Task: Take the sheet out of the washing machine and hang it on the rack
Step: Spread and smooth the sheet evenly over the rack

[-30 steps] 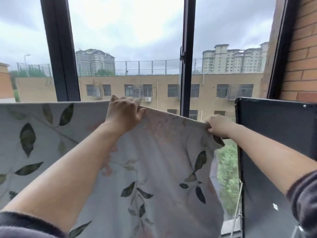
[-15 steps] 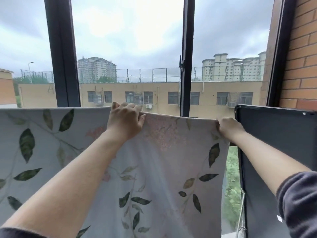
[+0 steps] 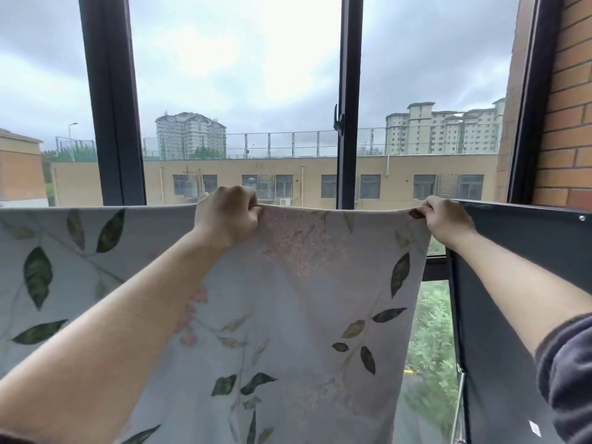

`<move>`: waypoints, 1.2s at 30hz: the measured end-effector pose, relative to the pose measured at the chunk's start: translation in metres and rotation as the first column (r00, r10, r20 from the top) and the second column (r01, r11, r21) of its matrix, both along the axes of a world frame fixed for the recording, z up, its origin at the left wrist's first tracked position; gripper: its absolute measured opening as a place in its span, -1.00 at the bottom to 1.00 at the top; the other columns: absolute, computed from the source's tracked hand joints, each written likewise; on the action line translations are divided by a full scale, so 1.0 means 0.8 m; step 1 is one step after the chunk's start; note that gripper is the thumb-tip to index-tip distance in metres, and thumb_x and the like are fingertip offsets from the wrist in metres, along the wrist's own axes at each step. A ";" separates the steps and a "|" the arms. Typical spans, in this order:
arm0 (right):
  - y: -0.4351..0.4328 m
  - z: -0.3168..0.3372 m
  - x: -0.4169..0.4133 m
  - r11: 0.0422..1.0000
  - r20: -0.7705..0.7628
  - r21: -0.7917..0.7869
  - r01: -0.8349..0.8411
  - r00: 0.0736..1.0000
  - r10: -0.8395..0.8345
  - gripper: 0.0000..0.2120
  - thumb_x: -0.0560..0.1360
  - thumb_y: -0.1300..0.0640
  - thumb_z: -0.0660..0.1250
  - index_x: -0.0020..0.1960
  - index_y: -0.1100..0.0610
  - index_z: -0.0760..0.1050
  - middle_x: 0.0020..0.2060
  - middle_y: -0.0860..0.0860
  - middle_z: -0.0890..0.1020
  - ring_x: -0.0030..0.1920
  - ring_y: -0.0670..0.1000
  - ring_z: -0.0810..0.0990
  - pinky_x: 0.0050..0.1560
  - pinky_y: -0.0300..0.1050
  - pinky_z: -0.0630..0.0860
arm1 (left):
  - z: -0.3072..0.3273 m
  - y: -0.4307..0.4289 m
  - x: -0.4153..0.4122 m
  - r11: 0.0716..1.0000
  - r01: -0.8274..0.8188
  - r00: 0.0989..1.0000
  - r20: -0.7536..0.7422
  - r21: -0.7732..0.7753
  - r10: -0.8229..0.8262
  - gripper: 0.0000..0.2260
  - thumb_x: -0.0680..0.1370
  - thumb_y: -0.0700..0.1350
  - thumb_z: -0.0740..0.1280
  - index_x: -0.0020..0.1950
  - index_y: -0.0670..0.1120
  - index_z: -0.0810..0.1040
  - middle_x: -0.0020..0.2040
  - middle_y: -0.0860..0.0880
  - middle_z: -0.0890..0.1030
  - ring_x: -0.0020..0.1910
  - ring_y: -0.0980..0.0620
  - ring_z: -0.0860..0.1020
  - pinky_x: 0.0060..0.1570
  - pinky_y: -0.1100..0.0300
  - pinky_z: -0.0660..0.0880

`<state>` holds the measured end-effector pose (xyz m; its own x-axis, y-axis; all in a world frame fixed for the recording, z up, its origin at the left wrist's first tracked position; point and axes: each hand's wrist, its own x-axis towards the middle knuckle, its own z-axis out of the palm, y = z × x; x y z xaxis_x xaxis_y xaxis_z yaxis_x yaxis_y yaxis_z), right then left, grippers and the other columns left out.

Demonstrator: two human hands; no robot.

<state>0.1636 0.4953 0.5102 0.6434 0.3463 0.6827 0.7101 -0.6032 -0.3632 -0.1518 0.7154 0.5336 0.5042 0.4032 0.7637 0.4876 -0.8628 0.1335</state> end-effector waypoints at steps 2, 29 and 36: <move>0.000 -0.003 0.008 1.000 -0.063 -0.025 0.004 0.998 -0.006 -0.74 0.60 0.04 0.15 0.00 0.20 0.50 0.02 0.22 0.59 0.04 0.23 0.51 -0.08 0.01 0.41 | -0.013 -0.001 0.005 0.994 -0.060 0.996 -0.055 0.093 0.065 -0.83 0.57 0.00 0.20 -0.09 -0.06 0.49 -0.16 -0.08 0.62 -0.10 -0.12 0.55 0.17 -0.02 0.26; 0.082 -0.234 -0.355 0.512 -0.229 0.659 -0.552 0.501 0.835 -0.78 0.50 0.09 0.19 0.14 -0.05 0.45 0.11 -0.05 0.58 0.15 -0.14 0.56 0.13 -0.30 0.46 | -0.289 -0.051 -0.128 0.942 0.291 0.955 0.104 -0.168 -0.277 -0.47 0.54 -0.07 0.26 0.47 0.05 0.15 0.47 0.03 0.25 0.47 0.06 0.19 0.42 0.05 0.22; 0.110 -0.287 -0.561 0.470 -0.329 0.798 -0.378 0.380 0.864 -0.80 0.59 0.31 0.17 0.01 0.07 0.49 -0.08 0.01 0.65 -0.04 -0.04 0.63 -0.08 -0.23 0.53 | -0.329 -0.047 -0.345 0.923 0.275 0.946 0.246 -0.269 -0.210 -0.64 0.52 -0.02 0.21 0.32 0.01 0.38 0.33 0.06 0.39 0.35 0.15 0.33 0.33 0.31 0.25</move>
